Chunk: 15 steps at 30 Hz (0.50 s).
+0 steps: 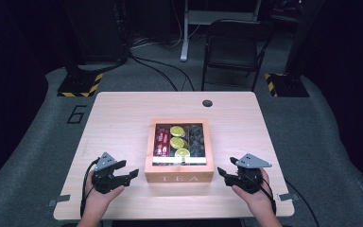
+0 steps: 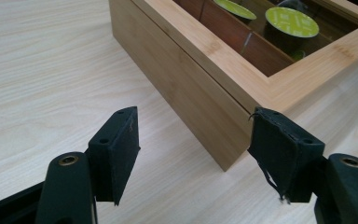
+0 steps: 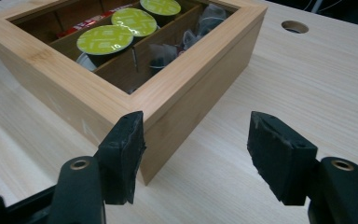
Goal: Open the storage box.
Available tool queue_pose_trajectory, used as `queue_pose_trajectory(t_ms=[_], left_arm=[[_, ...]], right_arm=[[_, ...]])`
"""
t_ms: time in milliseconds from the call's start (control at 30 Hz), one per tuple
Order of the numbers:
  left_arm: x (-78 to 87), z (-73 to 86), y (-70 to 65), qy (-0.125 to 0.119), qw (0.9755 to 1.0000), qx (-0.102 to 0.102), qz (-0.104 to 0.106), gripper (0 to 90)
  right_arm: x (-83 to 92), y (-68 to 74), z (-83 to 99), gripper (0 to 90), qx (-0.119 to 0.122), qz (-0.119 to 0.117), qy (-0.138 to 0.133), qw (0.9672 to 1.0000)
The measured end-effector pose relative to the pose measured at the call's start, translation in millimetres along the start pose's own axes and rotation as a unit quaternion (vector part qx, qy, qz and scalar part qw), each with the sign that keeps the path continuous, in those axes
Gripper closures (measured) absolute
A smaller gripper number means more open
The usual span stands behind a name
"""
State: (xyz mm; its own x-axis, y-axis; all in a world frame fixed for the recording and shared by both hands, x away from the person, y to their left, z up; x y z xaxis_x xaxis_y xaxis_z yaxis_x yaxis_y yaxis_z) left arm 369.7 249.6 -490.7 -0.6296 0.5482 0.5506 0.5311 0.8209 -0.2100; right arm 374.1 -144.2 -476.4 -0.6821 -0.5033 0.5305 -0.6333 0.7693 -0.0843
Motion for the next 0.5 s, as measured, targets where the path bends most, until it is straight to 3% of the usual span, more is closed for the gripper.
queue_pose_trajectory(t_ms=[167,500], left_arm=[[0.2,0.9,-7.9,0.002,0.9999,-0.013,0.011,32.7],[-4.1,2.0,-19.6,0.005,0.9991,-0.034,0.023,34.2]], right_arm=[[0.0,11.4,-2.5,37.7,0.004,-0.019,-0.005,0.9998],[-9.8,23.9,-0.4,39.0,0.036,-0.032,0.004,0.9988]])
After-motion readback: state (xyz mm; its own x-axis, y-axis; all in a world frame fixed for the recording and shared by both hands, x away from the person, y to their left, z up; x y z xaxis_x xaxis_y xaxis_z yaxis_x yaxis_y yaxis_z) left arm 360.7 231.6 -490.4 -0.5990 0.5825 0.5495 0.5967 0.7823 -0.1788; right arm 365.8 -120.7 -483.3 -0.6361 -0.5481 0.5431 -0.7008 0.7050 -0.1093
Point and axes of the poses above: each handheld gripper's, and its own axes: x roughly backward along the jaws, z roughly out of its underside, y roughly to its left, the point moved 5 cm from there along -x, roughly forward along the jaws, and after that the axes turned 5 degrees about x, right-handed, at the moved point
